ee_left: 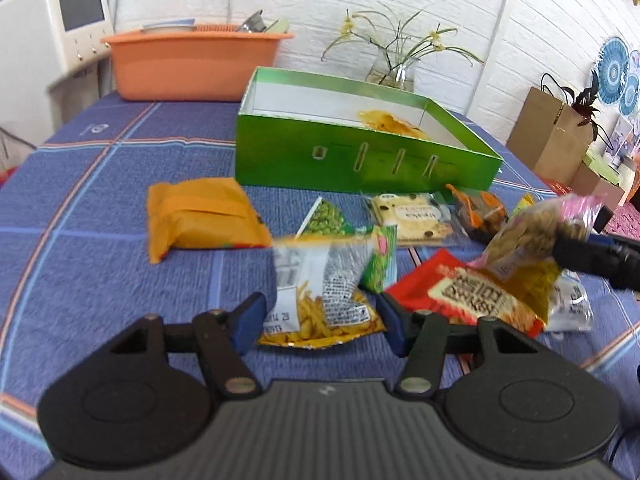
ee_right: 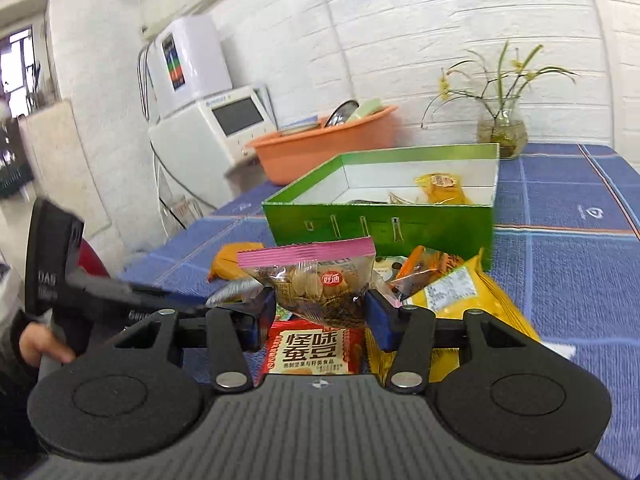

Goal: Organize snacks
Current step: 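Grasp the white fries bag with left tool while right tool lifts cracker bag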

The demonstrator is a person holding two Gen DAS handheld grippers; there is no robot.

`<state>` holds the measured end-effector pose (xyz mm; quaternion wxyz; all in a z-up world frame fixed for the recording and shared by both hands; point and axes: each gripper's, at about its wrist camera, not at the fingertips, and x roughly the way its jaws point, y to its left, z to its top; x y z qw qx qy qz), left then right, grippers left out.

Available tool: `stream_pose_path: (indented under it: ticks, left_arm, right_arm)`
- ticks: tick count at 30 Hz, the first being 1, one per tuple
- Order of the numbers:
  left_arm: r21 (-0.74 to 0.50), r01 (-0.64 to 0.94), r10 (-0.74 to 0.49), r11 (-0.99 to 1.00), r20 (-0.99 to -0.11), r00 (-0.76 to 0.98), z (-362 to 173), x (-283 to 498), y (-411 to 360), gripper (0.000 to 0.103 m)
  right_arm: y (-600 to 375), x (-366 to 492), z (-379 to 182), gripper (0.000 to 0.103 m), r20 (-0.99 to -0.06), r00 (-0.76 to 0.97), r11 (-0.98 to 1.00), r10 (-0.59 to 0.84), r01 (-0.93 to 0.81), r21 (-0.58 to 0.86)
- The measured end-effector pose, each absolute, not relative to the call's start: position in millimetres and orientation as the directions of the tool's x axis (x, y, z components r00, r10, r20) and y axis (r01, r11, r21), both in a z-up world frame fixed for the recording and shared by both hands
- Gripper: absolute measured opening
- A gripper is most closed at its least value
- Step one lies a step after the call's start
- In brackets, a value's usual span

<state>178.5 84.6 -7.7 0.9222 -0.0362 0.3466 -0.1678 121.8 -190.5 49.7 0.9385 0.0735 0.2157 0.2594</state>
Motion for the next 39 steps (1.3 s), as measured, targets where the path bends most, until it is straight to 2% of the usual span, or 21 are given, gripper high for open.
stream_pose_path:
  ticks: [6,13,14,15,16,18,19,20,21,25,26,28,29,35,39]
  left_arm:
    - [-0.132,0.289,-0.310,0.948,-0.578,0.755,2.1,149.5,87.4,0.057]
    - [-0.119,0.297,-0.311,0.947,-0.565,0.765,7.8,132.8,89.0,0.056]
    - [-0.120,0.301,-0.315,0.946,-0.557,0.768,9.3,130.7,89.4,0.054]
    - [-0.120,0.306,-0.320,0.944,-0.554,0.769,10.6,129.0,89.2,0.036]
    - [-0.121,0.312,-0.324,0.942,-0.566,0.758,10.8,129.6,89.1,0.032]
    - [-0.116,0.304,-0.312,0.945,-0.592,0.743,8.2,132.1,88.1,0.036]
    - [-0.113,0.302,-0.307,0.947,-0.607,0.734,6.0,133.0,87.8,0.051]
    - [-0.108,0.295,-0.297,0.949,-0.612,0.733,4.2,132.7,88.0,0.057]
    - [-0.096,0.293,-0.288,0.951,-0.615,0.734,2.5,132.0,87.6,0.057]
    - [-0.060,0.320,-0.280,0.946,-0.648,0.708,-2.3,133.9,83.6,0.064]
    - [-0.058,0.330,-0.283,0.942,-0.664,0.692,-4.2,135.4,81.7,0.064]
    - [-0.041,0.349,-0.280,0.936,-0.687,0.671,-8.9,136.3,76.6,0.067]
    - [-0.017,0.353,-0.267,0.936,-0.686,0.677,-10.5,135.3,73.5,0.067]
    - [0.046,0.386,-0.248,0.921,-0.696,0.674,-15.7,133.1,64.5,0.073]
    - [0.046,0.398,-0.249,0.916,-0.713,0.655,-17.9,140.2,62.4,0.078]
  right_arm:
    - [-193.9,108.3,52.6,0.084,-0.302,0.785,0.839,0.541,-0.480,0.255]
    - [-191.6,104.1,52.4,0.084,-0.291,0.761,0.813,0.579,-0.510,0.282]
    - [-191.2,103.5,52.5,0.084,-0.293,0.759,0.811,0.581,-0.513,0.280]
    - [-190.9,102.6,52.1,0.084,-0.292,0.759,0.811,0.582,-0.514,0.280]
    - [-190.9,102.1,51.9,0.084,-0.291,0.758,0.810,0.583,-0.514,0.282]
    - [-192.1,101.8,51.2,0.084,-0.288,0.758,0.807,0.586,-0.514,0.290]
    - [-192.9,101.6,51.0,0.084,-0.287,0.758,0.807,0.586,-0.513,0.294]
    - [-193.9,100.7,50.6,0.079,-0.280,0.761,0.806,0.586,-0.510,0.300]
    - [-195.8,100.1,51.0,0.066,-0.268,0.759,0.799,0.594,-0.516,0.309]
    - [-198.7,99.9,53.8,0.065,-0.249,0.748,0.780,0.615,-0.534,0.326]
    - [-197.9,100.9,53.2,0.067,-0.257,0.745,0.781,0.615,-0.531,0.330]
    - [-197.5,104.3,49.0,0.081,-0.280,0.728,0.771,0.626,-0.522,0.364]
    - [-196.3,106.2,46.3,0.102,-0.308,0.708,0.765,0.636,-0.522,0.378]
    - [-191.3,88.8,33.9,0.103,-0.492,0.624,0.792,0.607,-0.524,0.313]
    - [-180.4,71.7,26.8,0.103,-0.620,0.561,0.798,0.549,-0.572,0.189]
